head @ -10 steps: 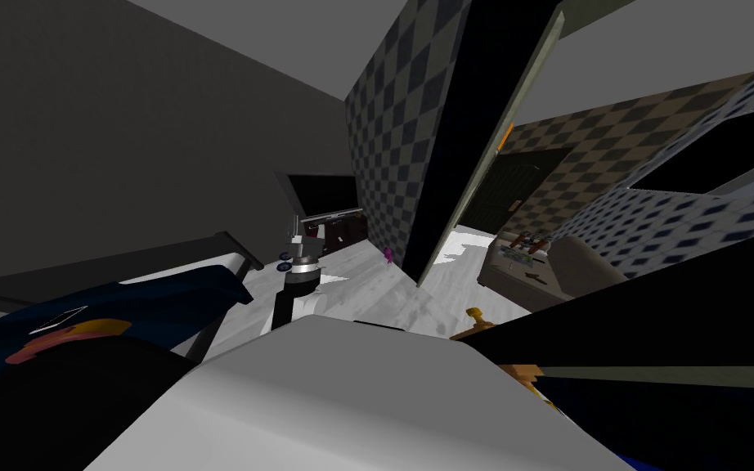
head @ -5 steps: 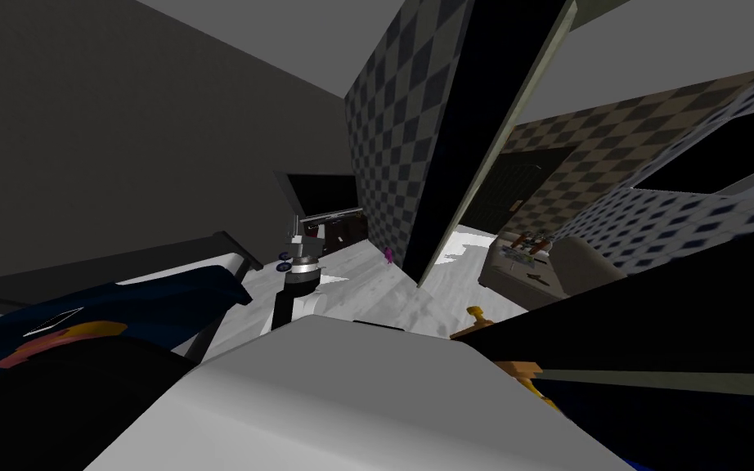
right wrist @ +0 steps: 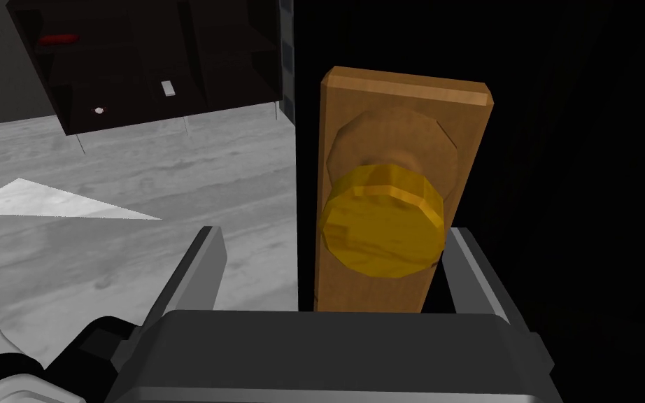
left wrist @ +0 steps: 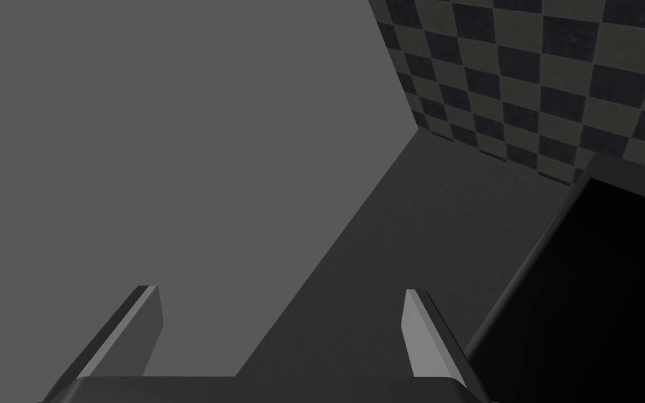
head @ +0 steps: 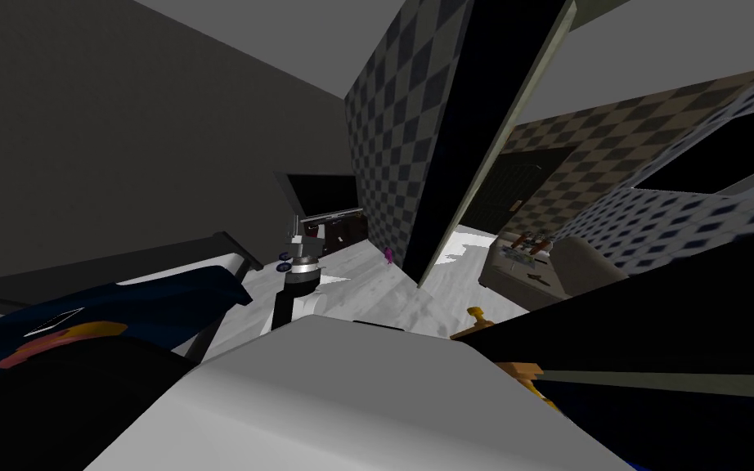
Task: Pull the door open
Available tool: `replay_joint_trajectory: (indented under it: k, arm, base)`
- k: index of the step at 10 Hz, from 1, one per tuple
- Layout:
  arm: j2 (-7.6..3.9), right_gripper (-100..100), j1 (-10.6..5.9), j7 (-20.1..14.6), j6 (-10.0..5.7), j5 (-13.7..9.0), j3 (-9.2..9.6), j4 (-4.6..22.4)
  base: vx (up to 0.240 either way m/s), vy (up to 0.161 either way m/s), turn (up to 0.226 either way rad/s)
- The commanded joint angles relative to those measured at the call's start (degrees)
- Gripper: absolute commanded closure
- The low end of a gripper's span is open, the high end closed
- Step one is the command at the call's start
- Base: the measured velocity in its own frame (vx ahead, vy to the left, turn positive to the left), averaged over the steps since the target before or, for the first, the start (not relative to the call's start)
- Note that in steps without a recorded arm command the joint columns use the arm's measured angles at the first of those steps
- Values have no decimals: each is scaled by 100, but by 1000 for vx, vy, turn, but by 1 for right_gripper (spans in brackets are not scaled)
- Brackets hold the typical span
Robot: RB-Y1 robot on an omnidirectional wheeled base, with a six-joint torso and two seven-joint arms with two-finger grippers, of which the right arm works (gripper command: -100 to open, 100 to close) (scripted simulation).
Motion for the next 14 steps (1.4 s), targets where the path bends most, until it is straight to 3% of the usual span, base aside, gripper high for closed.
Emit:
replay_joint_trajectory:
  k: [1, 8, 9, 10, 11, 12, 14]
  arm:
    - [94, 100, 71, -6, 144, 112, 163, -115]
    - [94, 100, 71, -6, 144, 112, 163, -115]
    - [19, 100, -3, -35, 160, 49, 29, 26]
    - [20, 100, -4, -38, 220, 73, 38, 14]
    - [23, 100, -5, -52, 161, 181, 78, -42]
    - [24, 100, -6, -58, -34, 228, 95, -66]
    - [25, 100, -6, -61, -184, 251, 104, -79]
  base:
    - [-2, 3, 10]
    - [2, 0, 3]
    - [26, -3, -26]
    - [31, 9, -28]
    - [-23, -17, -72]
    - [-102, -83, -72]
    - [-117, -159, -25]
